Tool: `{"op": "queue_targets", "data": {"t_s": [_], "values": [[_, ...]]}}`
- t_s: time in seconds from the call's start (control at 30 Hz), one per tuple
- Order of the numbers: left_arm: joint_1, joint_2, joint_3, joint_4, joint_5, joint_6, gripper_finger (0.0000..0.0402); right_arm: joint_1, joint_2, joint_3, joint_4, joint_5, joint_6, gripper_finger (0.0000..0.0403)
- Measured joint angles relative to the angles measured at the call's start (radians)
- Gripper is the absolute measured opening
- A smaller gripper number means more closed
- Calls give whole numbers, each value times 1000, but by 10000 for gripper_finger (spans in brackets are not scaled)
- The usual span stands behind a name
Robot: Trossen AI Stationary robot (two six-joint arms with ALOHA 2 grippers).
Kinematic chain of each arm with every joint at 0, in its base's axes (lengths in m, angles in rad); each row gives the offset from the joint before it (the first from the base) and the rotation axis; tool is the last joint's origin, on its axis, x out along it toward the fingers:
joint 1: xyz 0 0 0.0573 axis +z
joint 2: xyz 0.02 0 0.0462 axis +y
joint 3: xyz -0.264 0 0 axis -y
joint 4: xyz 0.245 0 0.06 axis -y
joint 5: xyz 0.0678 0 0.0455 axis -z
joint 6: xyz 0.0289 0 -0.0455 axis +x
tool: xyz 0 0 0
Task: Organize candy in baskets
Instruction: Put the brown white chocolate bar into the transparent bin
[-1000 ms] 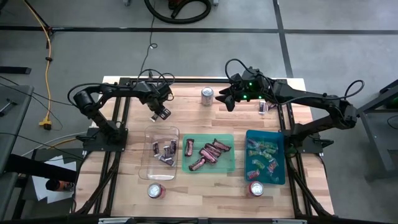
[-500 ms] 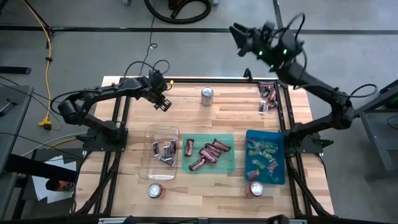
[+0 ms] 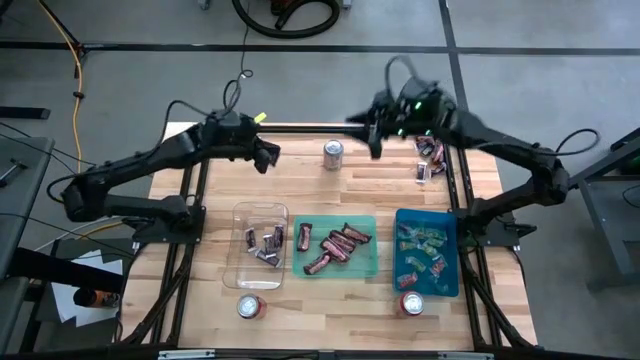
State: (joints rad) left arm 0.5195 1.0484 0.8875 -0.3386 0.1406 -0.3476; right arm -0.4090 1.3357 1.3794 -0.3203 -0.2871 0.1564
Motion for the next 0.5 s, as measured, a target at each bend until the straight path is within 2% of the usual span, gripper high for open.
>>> {"op": "queue_targets", "data": {"t_s": [0.17,0.27,0.4,0.5], "values": [[-159,-67,1,169,61,-25,0,104,7,-192,257,-12,24,197],[-235,-88,2,185,60,-110,0,150,19,-295,458,-12,70,197],[-342,-114,2,69,35,-241,0,186,33,-395,587,-12,116,197],[-456,-130,2,-95,-68,-310,0,203,34,-439,598,-12,160,197]]}}
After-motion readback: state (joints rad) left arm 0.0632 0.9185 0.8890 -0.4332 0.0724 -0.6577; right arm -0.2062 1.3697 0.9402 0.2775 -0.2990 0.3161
